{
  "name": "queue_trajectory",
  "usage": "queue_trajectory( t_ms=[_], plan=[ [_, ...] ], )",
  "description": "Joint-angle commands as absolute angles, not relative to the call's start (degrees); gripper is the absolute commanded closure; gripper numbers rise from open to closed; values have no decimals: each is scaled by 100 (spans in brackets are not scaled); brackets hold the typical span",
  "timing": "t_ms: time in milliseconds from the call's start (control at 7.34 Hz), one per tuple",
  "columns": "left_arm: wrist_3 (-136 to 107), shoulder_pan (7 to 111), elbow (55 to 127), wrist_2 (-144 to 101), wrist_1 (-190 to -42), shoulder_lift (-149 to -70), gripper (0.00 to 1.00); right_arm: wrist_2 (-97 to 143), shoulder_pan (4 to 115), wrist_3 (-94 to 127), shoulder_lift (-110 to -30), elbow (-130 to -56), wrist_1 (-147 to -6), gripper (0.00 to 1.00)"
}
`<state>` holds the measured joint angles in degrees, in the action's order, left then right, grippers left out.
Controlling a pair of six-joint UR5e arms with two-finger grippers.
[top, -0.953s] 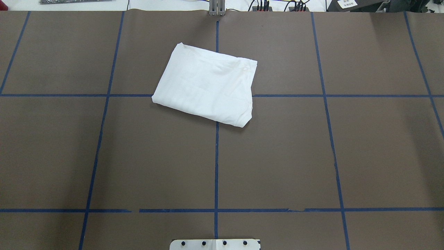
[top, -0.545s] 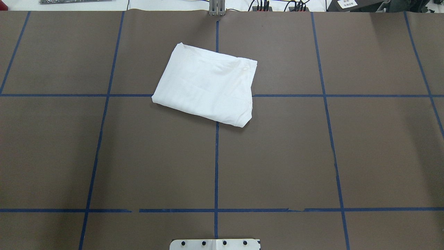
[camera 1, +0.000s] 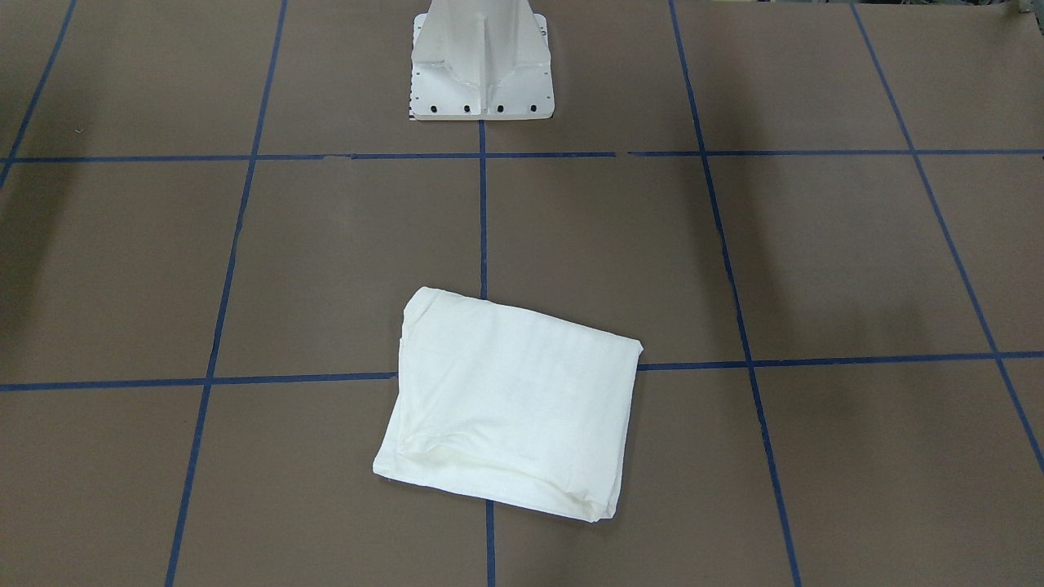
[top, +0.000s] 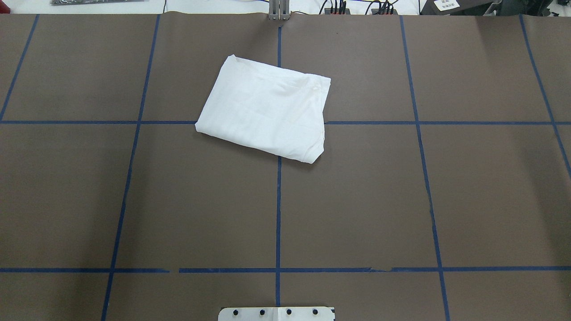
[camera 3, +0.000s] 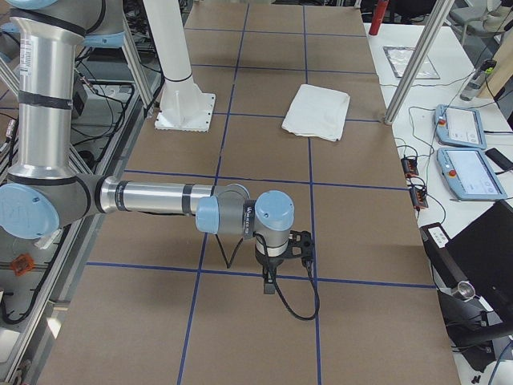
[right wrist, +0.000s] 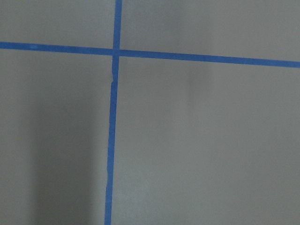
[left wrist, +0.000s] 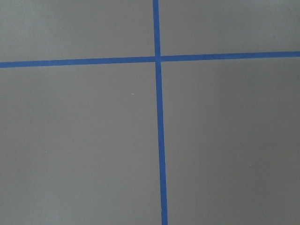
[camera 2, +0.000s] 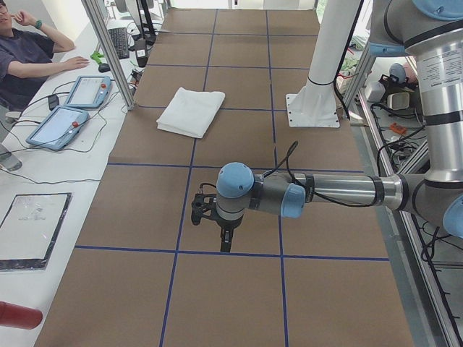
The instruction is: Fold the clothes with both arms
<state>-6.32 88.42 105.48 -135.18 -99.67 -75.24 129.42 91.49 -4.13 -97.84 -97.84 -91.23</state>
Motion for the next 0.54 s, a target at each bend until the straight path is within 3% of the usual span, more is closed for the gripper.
queue_trajectory(
  t_ms=[0,409],
  plan=[
    [-633,8842,10547,-13518,-9967,-7523,0,12946,9149,-404,-9782,-9782,-9123,0],
    [-633,8842,10582,-13518,-9958,-7523,0,12955,9141,-378,-9774,-9782,-9132,0]
  ],
)
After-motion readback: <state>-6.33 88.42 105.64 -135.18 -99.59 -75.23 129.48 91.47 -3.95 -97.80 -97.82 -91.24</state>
